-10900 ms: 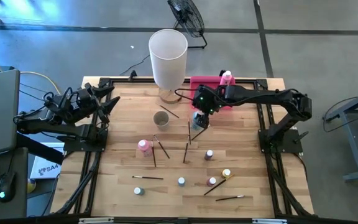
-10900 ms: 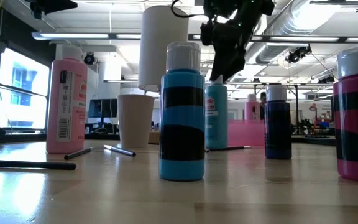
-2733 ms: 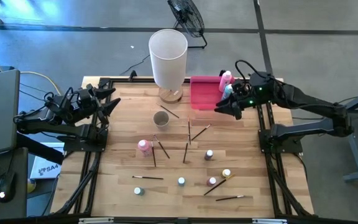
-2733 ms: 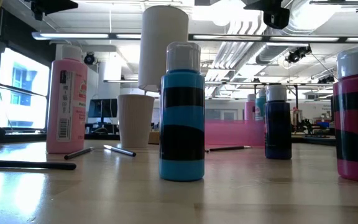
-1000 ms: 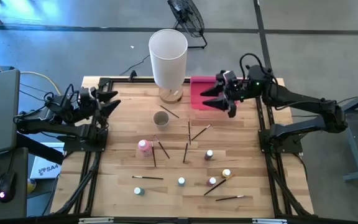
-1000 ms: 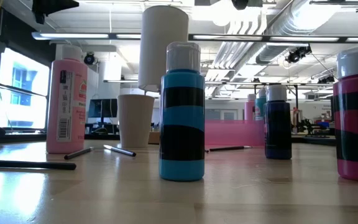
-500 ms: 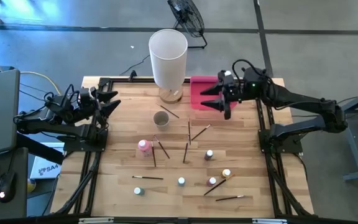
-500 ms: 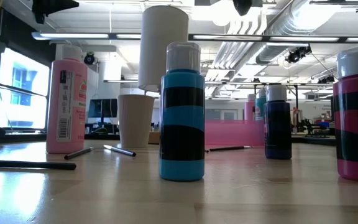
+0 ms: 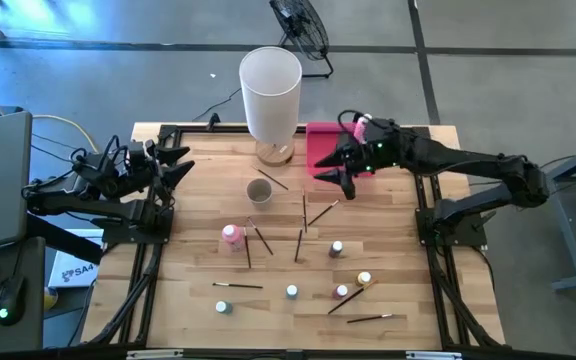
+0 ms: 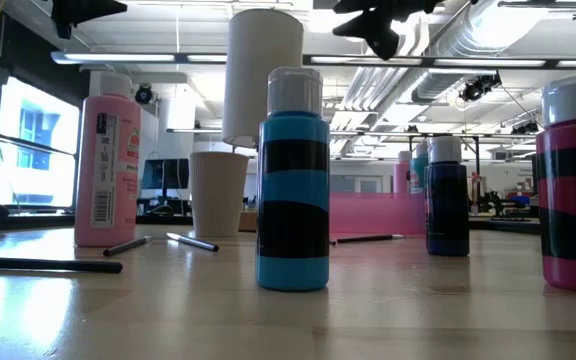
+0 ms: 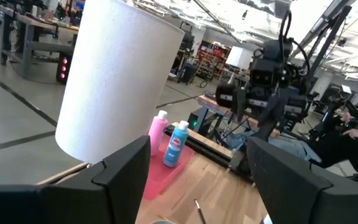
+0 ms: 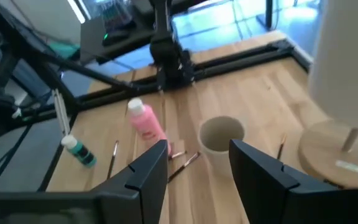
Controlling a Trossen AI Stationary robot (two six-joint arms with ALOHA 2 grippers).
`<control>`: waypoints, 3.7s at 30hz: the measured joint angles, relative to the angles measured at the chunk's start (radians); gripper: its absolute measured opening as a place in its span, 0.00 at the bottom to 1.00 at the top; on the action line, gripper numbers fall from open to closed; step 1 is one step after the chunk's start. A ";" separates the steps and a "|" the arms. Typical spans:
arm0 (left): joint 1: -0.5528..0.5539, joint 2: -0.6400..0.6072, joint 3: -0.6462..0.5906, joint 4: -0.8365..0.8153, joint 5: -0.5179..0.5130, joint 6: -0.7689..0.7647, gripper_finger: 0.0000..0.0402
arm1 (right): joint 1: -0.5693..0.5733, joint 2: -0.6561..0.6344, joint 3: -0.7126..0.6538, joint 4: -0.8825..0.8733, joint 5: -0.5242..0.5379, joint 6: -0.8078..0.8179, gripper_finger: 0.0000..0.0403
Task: Pick & Place Paint Supplies
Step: Put the silver eyeshadow brush into the white cup
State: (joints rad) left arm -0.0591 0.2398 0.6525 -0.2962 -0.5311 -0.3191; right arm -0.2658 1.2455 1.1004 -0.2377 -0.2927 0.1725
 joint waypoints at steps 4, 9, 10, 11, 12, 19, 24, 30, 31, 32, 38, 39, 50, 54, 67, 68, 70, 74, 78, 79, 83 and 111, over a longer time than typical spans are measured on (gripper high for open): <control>0.000 0.000 0.000 0.000 -0.001 0.044 0.65 | 0.040 0.029 0.000 -0.008 0.006 -0.037 0.41; 0.000 0.000 0.000 0.001 -0.021 0.087 0.65 | 0.093 0.067 0.000 -0.072 0.043 -0.147 0.39; 0.000 0.000 0.000 0.001 -0.022 0.087 0.65 | 0.103 0.075 0.000 -0.095 0.071 -0.150 0.38; 0.000 0.000 0.000 0.001 -0.022 0.087 0.65 | 0.111 0.084 0.000 -0.122 0.095 -0.151 0.38; 0.000 0.000 0.000 0.001 -0.022 0.087 0.65 | 0.121 0.093 0.000 -0.150 0.123 -0.151 0.37; 0.000 0.000 0.000 0.001 -0.021 0.087 0.65 | 0.174 0.137 0.000 -0.344 0.267 -0.147 0.34; 0.000 0.000 0.000 0.001 -0.021 0.087 0.65 | 0.194 0.150 0.000 -0.418 0.276 -0.144 0.31; 0.000 0.000 0.000 0.001 -0.020 0.086 0.65 | 0.189 0.191 0.000 -0.466 0.260 -0.145 0.30; 0.000 0.000 0.000 0.001 -0.020 0.086 0.65 | 0.186 0.203 0.000 -0.473 0.260 -0.144 0.30; 0.000 0.000 0.000 0.001 -0.020 0.086 0.65 | 0.184 0.215 0.000 -0.478 0.260 -0.129 0.30; 0.000 0.000 0.000 0.001 -0.018 0.086 0.65 | 0.154 0.252 0.000 -0.480 0.213 0.186 0.30; 0.000 0.000 0.000 0.001 -0.017 0.086 0.65 | 0.148 0.252 0.000 -0.480 0.217 0.278 0.30; 0.000 0.000 0.000 0.001 -0.018 0.048 0.65 | 0.127 0.252 -0.001 -0.507 0.305 1.104 0.30; 0.000 0.000 0.000 0.001 -0.018 0.048 0.65 | 0.146 0.252 -0.001 -0.507 0.426 1.403 0.30; 0.000 0.000 0.000 -0.014 0.041 0.052 0.65 | 0.222 0.303 -0.001 -0.513 0.693 1.747 0.30; 0.000 0.000 0.000 -0.014 0.041 0.052 0.65 | 0.222 0.318 -0.001 -0.510 0.684 1.755 0.30; 0.000 0.000 0.000 -0.014 0.043 0.052 0.65 | 0.218 0.351 -0.001 -0.506 0.676 1.786 0.30; 0.000 0.000 0.000 -0.014 0.043 0.052 0.65 | 0.208 0.404 -0.001 -0.506 0.682 1.799 0.30; 0.000 0.000 0.000 -0.014 0.043 0.052 0.65 | 0.204 0.443 -0.001 -0.527 0.702 1.798 0.30; 0.000 0.000 0.000 -0.014 0.043 0.052 0.65 | 0.205 0.451 -0.001 -0.532 0.710 1.798 0.30; 0.000 0.000 0.000 -0.014 0.042 0.052 0.65 | 0.205 0.480 -0.001 -0.543 0.728 1.799 0.30; 0.000 0.000 0.000 -0.029 0.023 0.052 0.65 | 0.288 0.593 -0.001 -0.211 0.599 1.743 0.23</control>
State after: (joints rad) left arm -0.0590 0.2401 0.6525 -0.3252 -0.5079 -0.2668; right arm 0.0222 1.8383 1.0996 -0.4487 0.3061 1.9150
